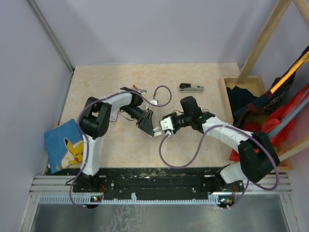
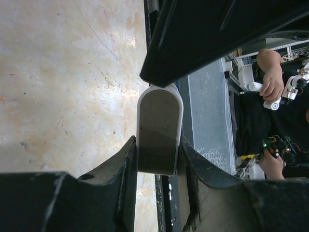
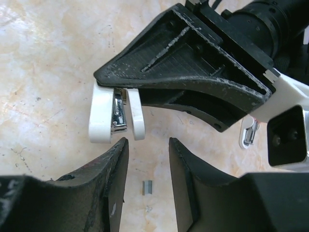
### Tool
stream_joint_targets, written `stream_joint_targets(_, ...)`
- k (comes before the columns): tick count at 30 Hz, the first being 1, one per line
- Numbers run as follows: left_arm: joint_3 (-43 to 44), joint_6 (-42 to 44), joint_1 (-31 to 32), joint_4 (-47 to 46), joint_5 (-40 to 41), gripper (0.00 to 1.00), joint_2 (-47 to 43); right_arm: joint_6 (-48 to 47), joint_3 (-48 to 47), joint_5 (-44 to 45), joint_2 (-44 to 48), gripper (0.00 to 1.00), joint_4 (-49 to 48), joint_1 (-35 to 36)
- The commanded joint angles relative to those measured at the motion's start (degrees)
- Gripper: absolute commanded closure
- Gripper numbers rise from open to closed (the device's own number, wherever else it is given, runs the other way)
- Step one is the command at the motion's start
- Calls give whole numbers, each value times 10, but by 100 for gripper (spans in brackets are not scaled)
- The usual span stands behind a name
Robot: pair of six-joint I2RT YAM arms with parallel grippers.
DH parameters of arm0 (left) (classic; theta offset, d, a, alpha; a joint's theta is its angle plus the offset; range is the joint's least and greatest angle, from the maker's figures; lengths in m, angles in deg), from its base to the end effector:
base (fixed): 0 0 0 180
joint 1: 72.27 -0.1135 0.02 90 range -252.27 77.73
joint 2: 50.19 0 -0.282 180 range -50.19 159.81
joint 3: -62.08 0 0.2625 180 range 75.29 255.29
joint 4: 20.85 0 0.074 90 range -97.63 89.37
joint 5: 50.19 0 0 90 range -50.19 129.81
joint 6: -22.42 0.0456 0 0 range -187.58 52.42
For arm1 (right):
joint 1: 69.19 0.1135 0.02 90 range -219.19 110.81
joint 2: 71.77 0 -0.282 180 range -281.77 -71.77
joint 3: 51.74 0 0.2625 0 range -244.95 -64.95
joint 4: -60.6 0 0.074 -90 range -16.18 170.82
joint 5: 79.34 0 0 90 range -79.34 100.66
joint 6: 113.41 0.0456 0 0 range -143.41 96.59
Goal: Unload the staples from the stapler
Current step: Unload the staple at the center of the board.
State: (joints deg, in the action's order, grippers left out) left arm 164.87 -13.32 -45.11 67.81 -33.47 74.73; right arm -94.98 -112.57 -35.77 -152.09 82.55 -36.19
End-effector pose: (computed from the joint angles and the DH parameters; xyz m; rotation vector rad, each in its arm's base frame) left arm 0.3303 -0.2186 0.1644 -1.3580 -2.0958 1.8954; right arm 0.2328 0.1906 0.2341 -1.8625 0.9394 0.5240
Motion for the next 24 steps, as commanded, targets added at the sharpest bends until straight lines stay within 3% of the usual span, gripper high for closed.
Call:
stream_joint_targets(1, -4, -17, 5, -25, -6, 94, 5, -31, -24, -36, -2, 62, 32, 12)
stream_joint_targets(6, -5, -21, 8, -27, -1, 94, 4, -32, -26, -35, -7, 63, 32, 22)
stream_joint_targets(15, -7, -23, 14, -31, 5, 94, 0, -17, -27, 8, -19, 74, 12, 39)
stream_joint_targets(24, -12, -27, 20, -38, 13, 94, 1, -10, -17, 35, -10, 75, -18, 41)
